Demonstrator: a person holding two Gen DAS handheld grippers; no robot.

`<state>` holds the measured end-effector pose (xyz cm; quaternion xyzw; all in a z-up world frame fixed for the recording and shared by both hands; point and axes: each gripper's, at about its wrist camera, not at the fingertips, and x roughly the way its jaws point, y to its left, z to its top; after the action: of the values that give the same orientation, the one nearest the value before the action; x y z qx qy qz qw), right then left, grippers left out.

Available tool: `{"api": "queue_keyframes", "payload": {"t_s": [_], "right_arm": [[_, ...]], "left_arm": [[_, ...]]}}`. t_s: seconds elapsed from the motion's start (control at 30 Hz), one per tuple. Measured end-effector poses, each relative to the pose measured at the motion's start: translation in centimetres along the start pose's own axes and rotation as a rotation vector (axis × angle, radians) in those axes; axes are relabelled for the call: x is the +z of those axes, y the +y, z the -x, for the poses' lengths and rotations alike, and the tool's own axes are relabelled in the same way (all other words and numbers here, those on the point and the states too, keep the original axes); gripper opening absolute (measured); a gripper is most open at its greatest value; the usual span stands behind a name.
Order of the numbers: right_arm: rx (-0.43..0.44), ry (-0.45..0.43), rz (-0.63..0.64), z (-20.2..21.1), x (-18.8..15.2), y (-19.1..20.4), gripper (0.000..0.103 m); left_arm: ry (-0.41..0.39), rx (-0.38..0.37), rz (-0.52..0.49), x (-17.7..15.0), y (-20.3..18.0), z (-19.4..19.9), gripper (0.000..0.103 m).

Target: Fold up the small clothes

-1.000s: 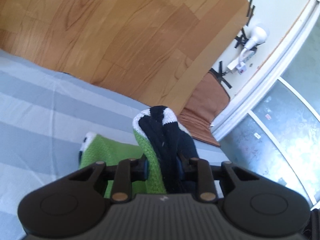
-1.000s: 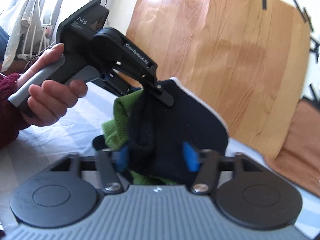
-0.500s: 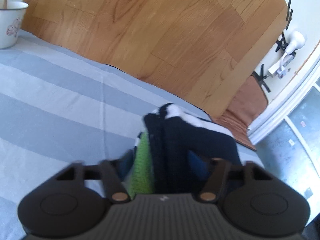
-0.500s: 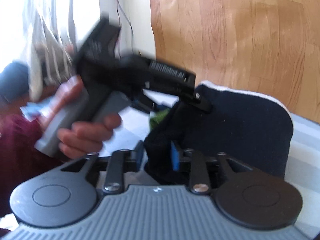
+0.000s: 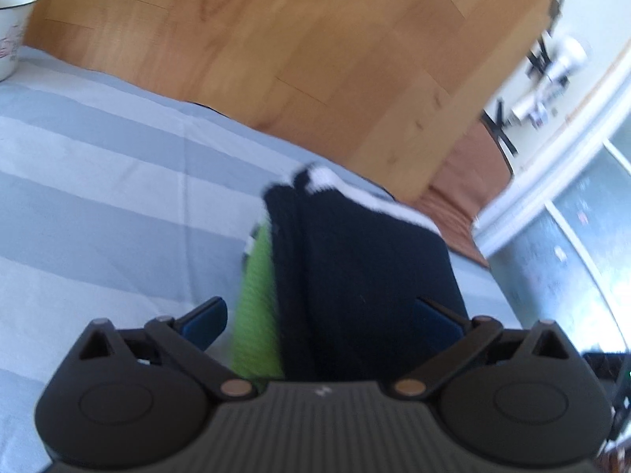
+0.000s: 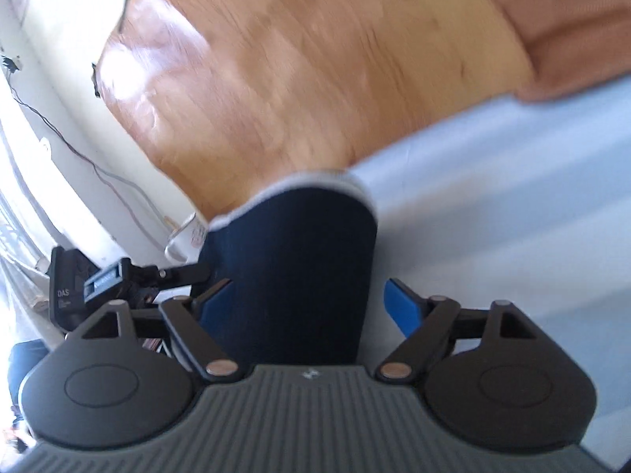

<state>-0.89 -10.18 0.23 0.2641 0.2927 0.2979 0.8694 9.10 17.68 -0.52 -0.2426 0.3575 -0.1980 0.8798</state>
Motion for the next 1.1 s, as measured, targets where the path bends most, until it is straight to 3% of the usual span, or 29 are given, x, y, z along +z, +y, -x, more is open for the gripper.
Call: {"api": "queue_keyframes", "payload": {"t_s": [0.17, 0.33, 0.4, 0.47, 0.53, 0.8, 0.93, 1.1], "right_arm": [[0.045, 0.070, -0.078, -2.8, -0.2, 0.1, 0.087], [0.020, 0.053, -0.027, -3.2, -0.2, 0.5, 0.091], [0.008, 0.053, -0.017, -3.4, -0.2, 0.7, 0.083], [-0.004, 0.050, -0.013, -3.5, 0.1, 0.5, 0.062], [-0.018, 0.043, 0.015, -3.0, 0.0, 0.5, 0.054], [-0.076, -0.037, 0.105, 1.0, 0.3, 0.0, 0.052], [-0.081, -0.083, 0.147, 1.4, 2.9, -0.8, 0.052], [-0.053, -0.140, 0.162, -1.0, 7.8, -3.6, 0.052]], "left_arm": [[0.084, 0.014, -0.060, -0.9, -1.1, -1.9, 0.103], [0.070, 0.002, -0.058, -1.1, -1.0, -2.1, 0.103], [0.050, 0.004, -0.052, -1.3, -1.1, -2.3, 0.102], [0.035, 0.022, -0.084, -1.7, -1.9, -2.8, 0.100], [0.030, 0.034, -0.131, -2.3, -3.0, -3.1, 0.096], [0.034, -0.035, -0.154, -2.8, -6.5, -4.2, 0.079], [0.012, -0.023, -0.165, -0.9, -8.8, -5.7, 0.078], [-0.029, 0.017, -0.177, 4.0, -10.9, -9.1, 0.078]]}}
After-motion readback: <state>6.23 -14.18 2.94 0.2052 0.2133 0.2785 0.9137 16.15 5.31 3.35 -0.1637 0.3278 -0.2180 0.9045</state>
